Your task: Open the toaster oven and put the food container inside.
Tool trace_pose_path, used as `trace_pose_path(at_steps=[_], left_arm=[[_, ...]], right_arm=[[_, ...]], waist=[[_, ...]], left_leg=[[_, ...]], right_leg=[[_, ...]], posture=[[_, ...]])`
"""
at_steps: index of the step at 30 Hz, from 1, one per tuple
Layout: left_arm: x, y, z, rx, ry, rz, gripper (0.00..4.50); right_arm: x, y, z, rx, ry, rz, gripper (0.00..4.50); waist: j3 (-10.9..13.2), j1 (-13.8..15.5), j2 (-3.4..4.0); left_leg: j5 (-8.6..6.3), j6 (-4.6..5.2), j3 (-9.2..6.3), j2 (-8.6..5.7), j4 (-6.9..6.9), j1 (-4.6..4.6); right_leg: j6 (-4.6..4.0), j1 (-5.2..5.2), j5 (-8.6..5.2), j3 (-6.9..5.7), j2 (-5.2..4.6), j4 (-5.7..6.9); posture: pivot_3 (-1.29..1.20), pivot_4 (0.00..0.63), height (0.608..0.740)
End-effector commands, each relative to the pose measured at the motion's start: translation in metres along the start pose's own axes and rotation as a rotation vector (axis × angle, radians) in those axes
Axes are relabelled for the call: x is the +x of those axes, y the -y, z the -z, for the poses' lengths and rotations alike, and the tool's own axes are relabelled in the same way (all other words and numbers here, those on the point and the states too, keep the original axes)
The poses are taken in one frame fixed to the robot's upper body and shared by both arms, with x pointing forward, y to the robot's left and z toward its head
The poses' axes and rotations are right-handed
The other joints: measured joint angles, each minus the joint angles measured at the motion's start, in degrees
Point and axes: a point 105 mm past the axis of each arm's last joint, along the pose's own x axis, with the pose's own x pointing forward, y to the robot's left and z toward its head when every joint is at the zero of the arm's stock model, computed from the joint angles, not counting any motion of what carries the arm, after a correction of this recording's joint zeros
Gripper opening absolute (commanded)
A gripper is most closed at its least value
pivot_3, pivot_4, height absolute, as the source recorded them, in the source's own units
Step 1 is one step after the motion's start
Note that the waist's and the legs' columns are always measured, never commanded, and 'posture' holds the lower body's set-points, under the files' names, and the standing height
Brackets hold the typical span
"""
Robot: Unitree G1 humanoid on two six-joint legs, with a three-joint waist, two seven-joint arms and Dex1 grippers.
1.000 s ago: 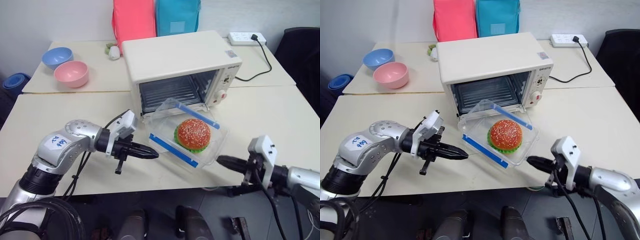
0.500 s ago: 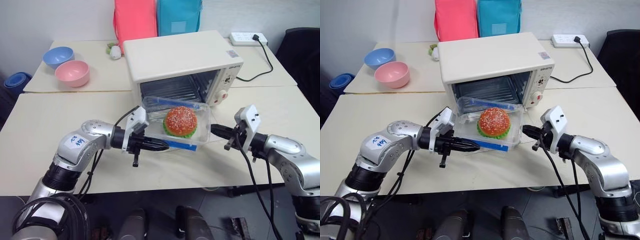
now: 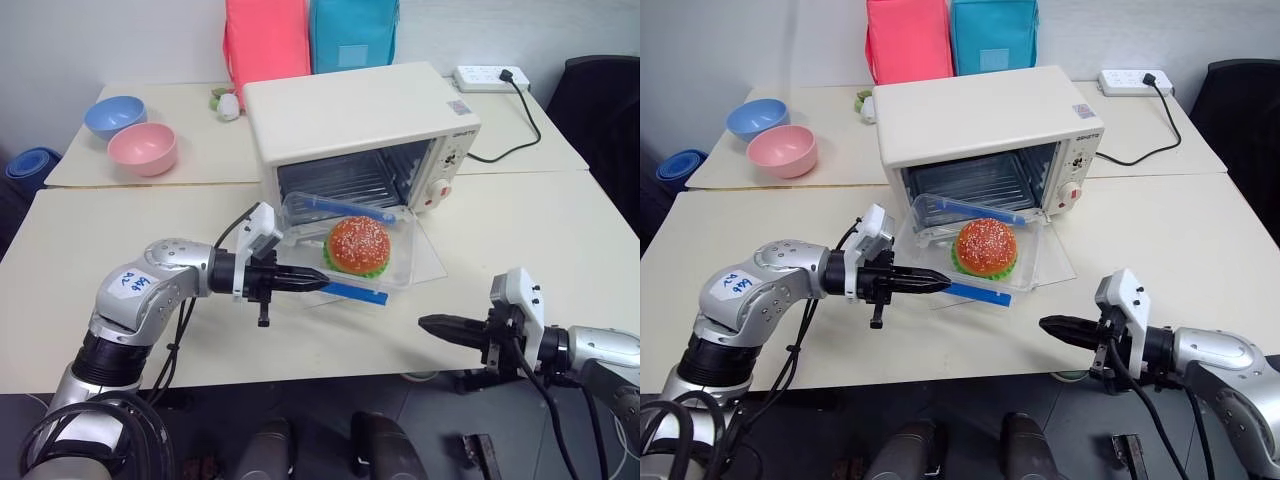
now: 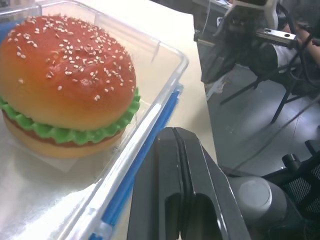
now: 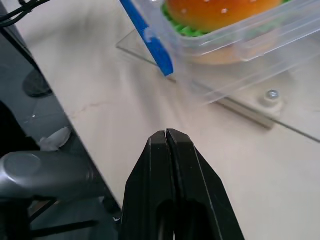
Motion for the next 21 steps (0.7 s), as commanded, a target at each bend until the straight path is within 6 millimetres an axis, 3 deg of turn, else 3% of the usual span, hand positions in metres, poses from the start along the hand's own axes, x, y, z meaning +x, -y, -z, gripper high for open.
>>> trace_pose_path(at_steps=[1,6,10,21], left_arm=[[-0.007,0.002,-0.006,0.033,0.007,-0.015,0.00],[-0.029,0.011,-0.017,0.042,0.003,-0.011,0.00],[-0.055,0.017,-0.022,0.058,-0.020,-0.046,0.00],[-0.085,0.019,-0.040,0.087,0.059,-0.183,0.00]], right_arm=[[0.016,-0.023,-0.006,-0.023,0.028,-0.085,0.04],[0.059,-0.020,-0.014,-0.040,0.098,-0.057,0.04],[0.089,0.006,-0.032,-0.062,0.164,0.060,0.04],[0.121,0.053,-0.066,-0.111,0.254,0.163,0.04]], waist=[[0.00,0.10,0.00],[0.00,-0.42,0.00],[-0.01,-1.07,-0.02],[-0.01,-1.57,-0.02]], left_leg=[[0.00,0.00,-0.01,0.00,0.00,0.00],[-0.03,-0.08,-0.02,0.03,0.00,-0.08],[0.02,-0.24,-0.03,0.02,-0.01,-0.09],[-0.02,-0.27,-0.04,-0.03,-0.01,-0.10]], right_leg=[[-0.01,-0.01,-0.01,0.00,0.00,0.02],[-0.08,-0.14,-0.05,0.02,0.02,0.04],[-0.15,-0.19,-0.09,0.00,-0.01,0.12],[-0.20,-0.23,-0.11,-0.01,-0.05,0.20]], posture=[[0.00,0.150,0.740],[0.00,0.150,0.740],[0.00,0.150,0.740],[0.00,0.150,0.740]])
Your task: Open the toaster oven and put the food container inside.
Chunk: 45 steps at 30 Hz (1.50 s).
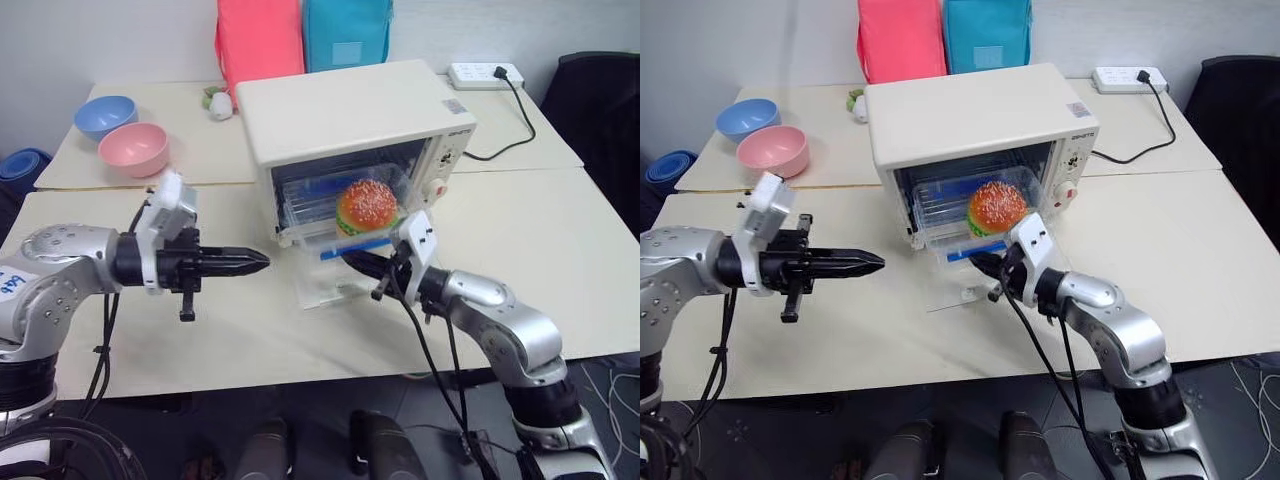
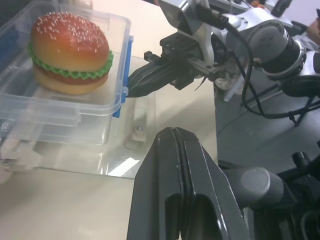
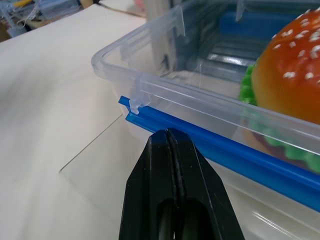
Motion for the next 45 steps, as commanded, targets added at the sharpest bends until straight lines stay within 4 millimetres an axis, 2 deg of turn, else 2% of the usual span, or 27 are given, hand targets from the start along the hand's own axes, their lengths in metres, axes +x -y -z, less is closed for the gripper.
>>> trace_pose_path(at_steps=[1,7,10,13,20,27,29,31,32,33,34,36,41,45], left_arm=[[-0.003,0.002,-0.010,0.049,0.037,-0.035,0.00],[0.003,0.002,-0.011,0.052,0.052,-0.040,0.00],[0.000,0.000,-0.013,0.045,0.055,-0.056,0.00],[-0.007,0.002,-0.015,0.033,0.060,-0.057,0.51],[-0.023,0.005,-0.015,0.030,0.047,-0.102,2.66],[-0.035,0.006,-0.017,0.057,0.044,-0.150,4.47],[-0.039,0.004,-0.019,0.066,0.051,-0.173,4.47],[-0.041,0.004,-0.021,0.071,0.066,-0.179,4.47],[-0.041,0.004,-0.020,0.076,0.063,-0.181,4.47],[-0.041,0.004,-0.019,0.079,0.057,-0.176,4.47],[-0.040,0.005,-0.018,0.081,0.052,-0.171,4.47],[-0.039,0.006,-0.017,0.081,0.048,-0.158,4.47],[-0.039,0.011,-0.017,0.066,0.032,-0.097,4.47],[-0.038,0.007,-0.019,0.105,0.028,-0.110,4.47]], right_arm=[[0.011,0.010,-0.013,-0.041,0.054,0.012,0.04],[0.011,0.023,-0.021,-0.071,0.081,0.041,0.04],[0.017,0.029,-0.025,-0.078,0.100,0.069,0.04],[0.030,0.037,-0.027,-0.069,0.118,0.111,0.00],[0.052,0.051,-0.032,-0.081,0.163,0.177,0.00],[0.053,0.055,-0.036,-0.092,0.180,0.173,0.00],[0.035,0.054,-0.036,-0.107,0.175,0.166,0.00],[0.007,0.050,-0.036,-0.112,0.167,0.149,0.00],[-0.018,0.045,-0.033,-0.105,0.151,0.128,0.00],[-0.051,0.038,-0.023,-0.093,0.108,0.111,0.00],[-0.074,0.030,-0.016,-0.084,0.065,0.097,0.00],[-0.106,0.022,-0.002,-0.044,-0.014,0.110,0.00],[-0.148,0.020,0.032,0.027,-0.153,0.195,0.00],[-0.149,0.029,0.045,0.040,-0.168,0.264,0.00]], waist=[[0.00,-0.07,0.00],[0.00,0.08,0.00],[0.00,0.04,0.00],[0.00,-0.53,0.00],[0.00,-1.46,0.00],[0.00,-1.45,0.00],[0.00,-1.35,0.00],[0.00,-1.02,0.00],[0.00,-1.20,-0.01],[0.01,-1.31,0.03],[-0.01,0.44,0.10],[-0.01,1.01,0.09],[-0.03,-0.04,-0.09],[-0.01,-0.01,-0.11]], left_leg=[[0.00,0.00,0.00,0.00,0.00,0.00],[0.00,-0.03,0.01,-0.01,-0.01,-0.02],[0.00,-0.03,0.04,-0.03,0.00,-0.03],[0.00,-0.03,0.07,-0.02,0.00,-0.02],[0.07,-0.21,0.11,0.01,-0.16,-0.04],[0.08,-0.23,0.17,0.01,-0.17,-0.24],[0.08,-0.23,0.17,0.01,-0.17,-0.25],[0.08,-0.22,0.12,0.01,-0.19,-0.33],[0.07,-0.22,0.10,0.00,-0.19,-0.35],[0.06,-0.19,0.17,-0.03,-0.15,-0.36],[0.08,-0.16,0.26,-0.05,-0.19,-0.41],[-0.03,-0.21,-0.10,-0.04,-0.32,-0.49],[-0.17,0.16,0.50,0.05,-0.24,-0.33],[-0.10,0.19,0.67,0.16,-0.24,0.36]], right_leg=[[0.00,-0.03,0.00,0.00,0.00,0.06],[-0.04,-0.10,-0.02,-0.01,0.01,0.21],[-0.04,-0.10,-0.02,0.01,0.00,0.21],[-0.04,-0.12,-0.02,0.02,0.03,0.21],[-0.08,-0.28,-0.05,0.06,0.06,0.48],[-0.09,-0.55,-0.05,0.13,0.05,0.55],[-0.09,-0.56,-0.05,0.14,0.04,0.55],[-0.09,-0.58,-0.05,0.09,0.02,0.52],[-0.09,-0.60,-0.05,0.09,0.01,0.53],[-0.08,-0.59,-0.04,0.14,0.00,0.50],[-0.06,-0.67,-0.04,0.19,-0.02,0.48],[-0.18,-0.70,-0.16,0.00,0.02,0.47],[0.02,-0.55,-0.05,0.27,0.07,0.19],[0.02,-0.01,-0.06,0.28,0.08,0.10]], posture=[[0.00,0.150,0.740],[0.00,0.150,0.740],[0.00,0.150,0.740],[0.00,0.150,0.740],[0.00,0.150,0.740],[0.00,0.150,0.740],[0.00,0.150,0.740],[0.00,0.150,0.740],[0.00,0.150,0.740],[0.00,0.150,0.740],[0.00,0.150,0.740],[0.00,0.150,0.740],[0.00,0.150,0.740],[0.00,0.150,0.740]])
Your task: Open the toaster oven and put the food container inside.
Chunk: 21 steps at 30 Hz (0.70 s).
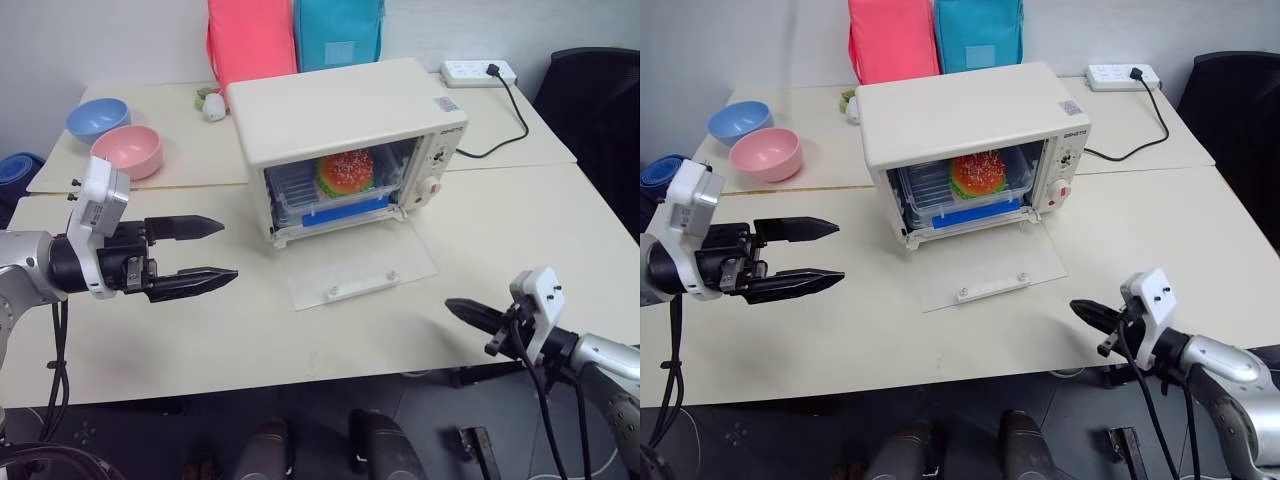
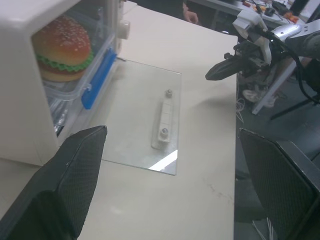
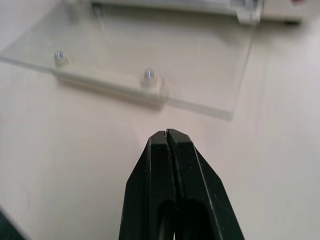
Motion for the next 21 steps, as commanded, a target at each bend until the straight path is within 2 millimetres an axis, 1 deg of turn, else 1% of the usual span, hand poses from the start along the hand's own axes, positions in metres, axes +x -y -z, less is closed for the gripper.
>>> trace_pose_path(at_steps=[1,3,7,10,13,18,21], left_arm=[[0.000,0.000,-0.010,0.076,0.010,0.002,4.47],[0.000,-0.001,-0.014,0.075,0.029,0.007,4.47],[0.002,-0.002,-0.016,0.084,0.035,0.009,4.47],[0.004,-0.003,-0.016,0.092,0.034,0.008,4.47],[0.003,-0.004,-0.019,0.094,0.042,0.005,4.47],[0.003,-0.005,-0.019,0.097,0.044,0.002,4.47],[0.004,-0.006,-0.017,0.096,0.046,0.002,4.47]], right_arm=[[0.005,0.009,-0.006,-0.027,0.044,0.059,0.00],[0.012,0.016,-0.003,-0.022,0.050,0.091,0.00],[0.034,0.029,0.001,0.006,0.079,0.132,0.00],[0.049,0.031,0.003,0.006,0.087,0.126,0.00],[0.059,0.027,0.002,-0.004,0.092,0.098,0.00],[0.065,0.020,-0.010,-0.005,0.126,0.052,0.00],[0.062,0.013,-0.028,-0.039,0.162,-0.001,0.00]], waist=[[0.00,0.16,-0.04],[-0.01,0.26,-0.06],[-0.03,0.26,-0.08],[-0.02,0.21,-0.07],[-0.02,0.19,-0.07],[-0.02,0.12,-0.08],[-0.02,0.15,-0.08]], left_leg=[[0.02,-0.02,0.00,0.03,-0.02,0.31],[0.02,-0.06,-0.01,0.06,-0.11,0.64],[0.00,-0.16,-0.01,0.06,-0.32,0.57],[0.04,-0.33,0.01,0.04,-0.41,0.43],[0.01,-0.38,0.01,0.04,-0.41,0.39],[-0.11,-0.16,0.09,0.03,-0.34,0.40],[-0.08,-0.17,0.06,0.04,-0.35,0.42]], right_leg=[[-0.02,0.26,-0.01,0.00,0.00,0.00],[-0.17,0.52,-0.09,0.00,0.00,-0.01],[-0.19,0.32,-0.10,0.04,-0.01,0.02],[-0.21,0.12,-0.12,0.05,-0.01,0.06],[-0.24,0.10,-0.13,0.02,0.00,0.04],[-0.21,0.12,-0.12,0.06,-0.01,0.03],[-0.21,0.12,-0.12,0.05,0.00,0.08]], posture=[[0.00,0.150,0.740],[0.00,0.150,0.740],[0.00,0.150,0.740],[0.00,0.150,0.740],[0.00,0.150,0.740],[0.00,0.150,0.740],[0.00,0.150,0.740]])
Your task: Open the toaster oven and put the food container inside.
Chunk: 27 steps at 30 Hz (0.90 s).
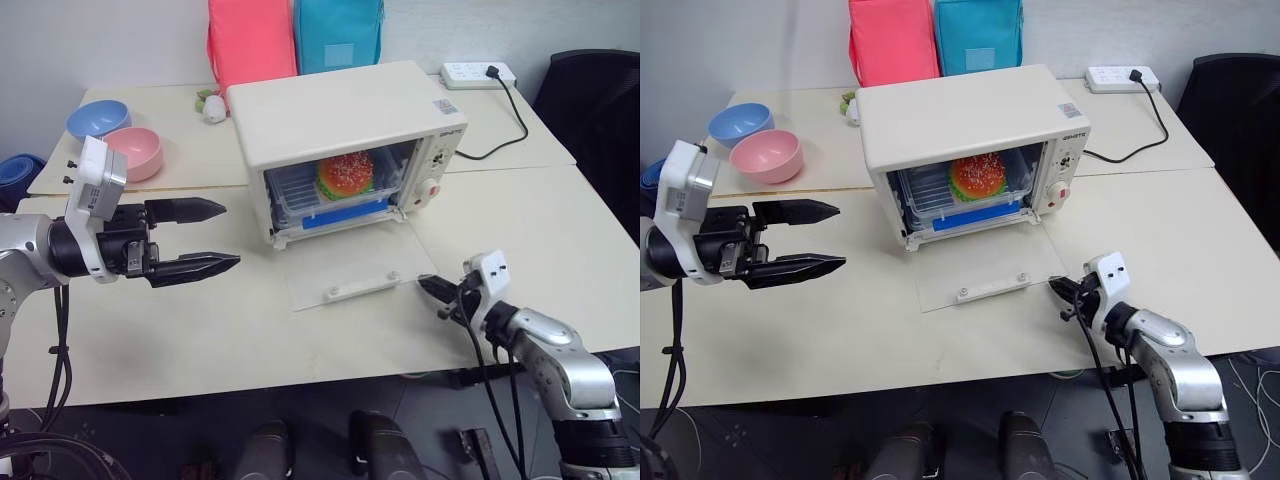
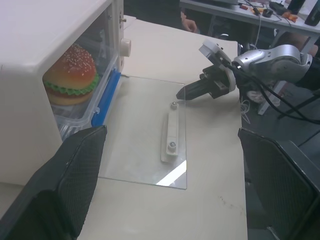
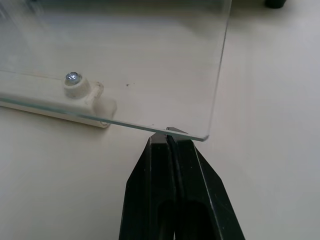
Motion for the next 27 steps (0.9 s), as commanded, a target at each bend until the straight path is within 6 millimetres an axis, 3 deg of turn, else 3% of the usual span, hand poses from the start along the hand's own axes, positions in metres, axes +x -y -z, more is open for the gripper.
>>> trace_pose_path(at_steps=[1,7,12,15,21,24,27], left_arm=[[0.001,0.001,-0.004,0.034,0.013,0.003,4.47],[0.000,-0.007,0.000,0.021,0.015,-0.018,4.47],[-0.004,-0.011,0.004,0.017,0.001,-0.034,4.47],[-0.012,-0.015,0.005,0.017,-0.016,-0.053,4.50],[-0.030,-0.017,0.006,0.025,-0.056,-0.077,4.50],[-0.037,-0.015,0.006,0.021,-0.074,-0.078,4.50],[-0.040,-0.013,0.003,0.024,-0.074,-0.077,4.50]], right_arm=[[-0.004,-0.011,-0.036,-0.055,0.093,-0.075,0.00],[-0.014,0.003,-0.114,-0.056,0.287,-0.067,0.00],[-0.039,0.020,-0.129,-0.115,0.226,-0.075,0.00],[-0.068,0.027,-0.129,-0.152,0.121,-0.137,0.65],[-0.113,0.033,-0.146,-0.138,0.046,-0.243,2.63],[-0.123,0.035,-0.150,-0.170,0.018,-0.259,3.59],[-0.120,0.044,-0.155,-0.235,0.040,-0.208,4.48]], waist=[[0.00,-0.02,0.00],[0.01,-0.17,0.01],[0.00,0.46,0.00],[0.00,0.33,0.01],[0.03,-0.27,0.05],[0.03,-0.34,0.05],[0.03,-0.33,0.05]], left_leg=[[0.01,-0.01,0.00,0.00,-0.01,0.00],[0.07,-0.04,0.05,0.05,0.00,0.04],[-0.03,-0.04,-0.12,0.06,-0.06,-0.02],[-0.06,0.01,-0.02,-0.01,-0.05,-0.11],[-0.34,0.44,0.19,0.01,0.00,-0.22],[-0.35,0.43,0.29,0.10,-0.03,-0.15],[-0.35,0.38,0.43,0.19,-0.01,-0.07]], right_leg=[[0.00,0.00,0.00,0.00,0.00,0.01],[0.02,-0.01,0.01,-0.01,0.01,0.05],[-0.06,0.00,-0.03,-0.18,-0.01,-0.05],[-0.04,0.00,-0.02,-0.13,-0.07,-0.07],[0.07,-0.01,0.04,-0.06,-0.07,-0.27],[0.08,0.00,0.04,-0.10,-0.06,-0.53],[0.09,0.00,0.05,-0.10,-0.06,-0.51]], posture=[[0.00,0.150,0.740],[0.00,0.150,0.740],[0.00,0.150,0.740],[0.00,0.150,0.740],[0.00,0.150,0.740],[0.00,0.150,0.740],[0.00,0.150,0.740]])
